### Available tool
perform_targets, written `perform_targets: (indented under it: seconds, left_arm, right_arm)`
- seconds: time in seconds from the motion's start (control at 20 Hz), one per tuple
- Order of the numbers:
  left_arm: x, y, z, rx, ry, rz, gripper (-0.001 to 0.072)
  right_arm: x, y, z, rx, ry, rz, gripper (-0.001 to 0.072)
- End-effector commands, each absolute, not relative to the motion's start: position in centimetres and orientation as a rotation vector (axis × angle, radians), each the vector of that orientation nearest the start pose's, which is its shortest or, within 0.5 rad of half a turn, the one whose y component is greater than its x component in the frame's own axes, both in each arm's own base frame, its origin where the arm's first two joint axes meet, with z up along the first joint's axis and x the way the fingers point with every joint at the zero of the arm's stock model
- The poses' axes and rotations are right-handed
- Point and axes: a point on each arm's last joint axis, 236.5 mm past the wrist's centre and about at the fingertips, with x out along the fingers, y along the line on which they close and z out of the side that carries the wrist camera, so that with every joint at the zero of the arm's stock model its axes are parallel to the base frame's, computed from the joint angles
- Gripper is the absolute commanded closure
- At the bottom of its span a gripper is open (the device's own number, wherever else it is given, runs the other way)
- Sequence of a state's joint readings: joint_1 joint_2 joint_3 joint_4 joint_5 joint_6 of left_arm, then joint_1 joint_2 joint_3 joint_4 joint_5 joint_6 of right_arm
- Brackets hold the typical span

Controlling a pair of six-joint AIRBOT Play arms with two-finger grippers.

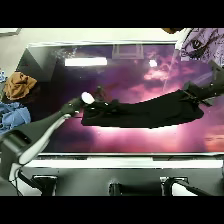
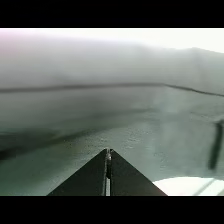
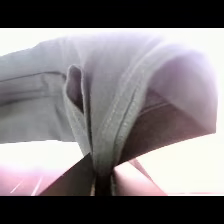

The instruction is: Fold the clothes and pants, and hang the long-sleeved shirts on hangers.

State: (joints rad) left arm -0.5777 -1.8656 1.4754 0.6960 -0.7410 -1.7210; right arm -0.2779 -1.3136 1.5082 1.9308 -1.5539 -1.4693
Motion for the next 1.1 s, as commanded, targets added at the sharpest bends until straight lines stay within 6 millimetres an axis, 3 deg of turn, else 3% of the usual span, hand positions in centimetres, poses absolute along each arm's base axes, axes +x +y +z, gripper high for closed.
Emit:
perform_targets:
  seconds: [0.0, 0.35, 0.45, 0.55, 0.7, 0.8, 0.95, 1.05]
  left_arm:
    - [36.7, -49.3, -6.5, -0.759, 1.385, -0.655, 0.0693]
    - [32.8, -59.1, -7.6, -0.861, 1.448, -0.733, 0.0693]
    - [32.3, -60.4, -7.5, -0.874, 1.451, -0.759, 0.0693]
    - [32.7, -59.8, -7.0, -0.848, 1.453, -0.786, 0.0694]
    - [34.7, -55.5, -6.2, -0.761, 1.507, -0.788, 0.0695]
    - [37.7, -50.0, -4.8, -0.619, 1.493, -0.731, 0.0695]
    - [42.7, -38.3, -0.4, -0.405, 1.427, -0.575, 0.0694]
    - [44.6, -29.8, 3.2, -0.309, 1.39, -0.447, 0.0692]
  right_arm:
    - [35.5, -2.2, 13.0, 0.506, 1.275, -0.039, 0.0687]
    - [36.8, -2.6, 16.4, 0.521, 1.163, -0.062, 0.0687]
    - [36.9, -2.6, 16.4, 0.525, 1.158, -0.068, 0.0687]
    - [37.0, -3.0, 16.2, 0.522, 1.158, -0.081, 0.0687]
    - [37.8, -3.5, 16.1, 0.538, 1.134, -0.11, 0.0687]
    - [38.5, -2.9, 16.0, 0.597, 1.129, -0.108, 0.0687]
    - [39.2, -0.1, 15.9, 0.652, 1.143, -0.064, 0.0687]
    - [39.8, 3.4, 16.1, 0.656, 1.143, -0.025, 0.0687]
